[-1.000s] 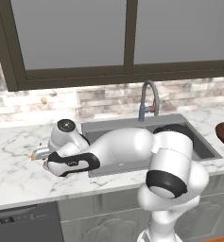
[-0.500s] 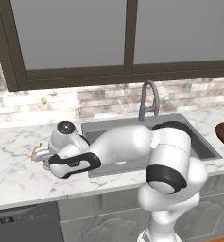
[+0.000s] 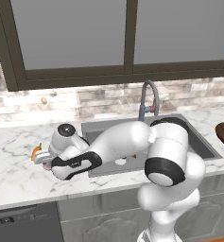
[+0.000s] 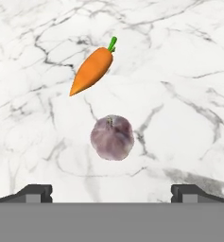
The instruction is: There is a mixed pile of frozen fruits and vegetables on the counter. Locate all the frozen vegetables and place the items in a bowl on the counter. Take all the frozen fruits and defrost them in a running sink.
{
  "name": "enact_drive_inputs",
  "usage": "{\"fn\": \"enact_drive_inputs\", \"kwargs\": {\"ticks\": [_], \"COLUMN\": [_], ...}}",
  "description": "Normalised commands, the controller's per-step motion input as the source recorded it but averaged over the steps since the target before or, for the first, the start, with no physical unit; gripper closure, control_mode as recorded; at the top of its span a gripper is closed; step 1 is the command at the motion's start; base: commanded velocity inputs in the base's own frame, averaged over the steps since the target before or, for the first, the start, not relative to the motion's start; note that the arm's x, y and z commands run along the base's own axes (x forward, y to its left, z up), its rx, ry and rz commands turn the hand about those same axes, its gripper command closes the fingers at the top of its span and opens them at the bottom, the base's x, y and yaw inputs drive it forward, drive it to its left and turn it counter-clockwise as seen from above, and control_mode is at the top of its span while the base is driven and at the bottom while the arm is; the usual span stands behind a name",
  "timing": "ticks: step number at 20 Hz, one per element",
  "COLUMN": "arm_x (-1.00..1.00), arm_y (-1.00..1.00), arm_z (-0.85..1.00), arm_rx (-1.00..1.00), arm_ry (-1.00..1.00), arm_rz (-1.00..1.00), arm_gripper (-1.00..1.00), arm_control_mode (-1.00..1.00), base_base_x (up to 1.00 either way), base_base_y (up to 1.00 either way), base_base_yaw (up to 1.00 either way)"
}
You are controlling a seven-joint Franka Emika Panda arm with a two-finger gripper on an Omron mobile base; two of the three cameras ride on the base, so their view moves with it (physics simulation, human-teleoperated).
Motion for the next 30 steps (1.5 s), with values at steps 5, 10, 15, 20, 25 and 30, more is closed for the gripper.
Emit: {"fn": "enact_drive_inputs", "kwargs": {"ticks": [5, 10, 15, 20, 25, 30], "arm_x": [0.08, 0.14, 0.2, 0.23, 0.17, 0.08], "arm_y": [0.06, 0.13, 0.17, 0.27, 0.2, 0.11], "arm_z": [-0.15, -0.11, -0.06, -0.04, -0.12, -0.17], "arm_rx": [0.0, 0.0, 0.0, -0.01, -0.01, -0.01], "arm_ry": [0.05, 0.05, 0.02, 0.0, 0.0, 0.01], "arm_rz": [0.0, 0.0, 0.0, 0.0, 0.0, 0.0], "arm_gripper": [-1.0, -1.0, -1.0, -1.0, -1.0, -1.0], "arm_control_mode": [-1.0, -1.0, -1.0, -1.0, -1.0, -1.0], "base_base_x": [0.0, 0.0, 0.0, 0.0, 0.0, 0.0], "base_base_y": [0.0, 0.0, 0.0, 0.0, 0.0, 0.0], "base_base_yaw": [0.0, 0.0, 0.0, 0.0, 0.0, 0.0]}}
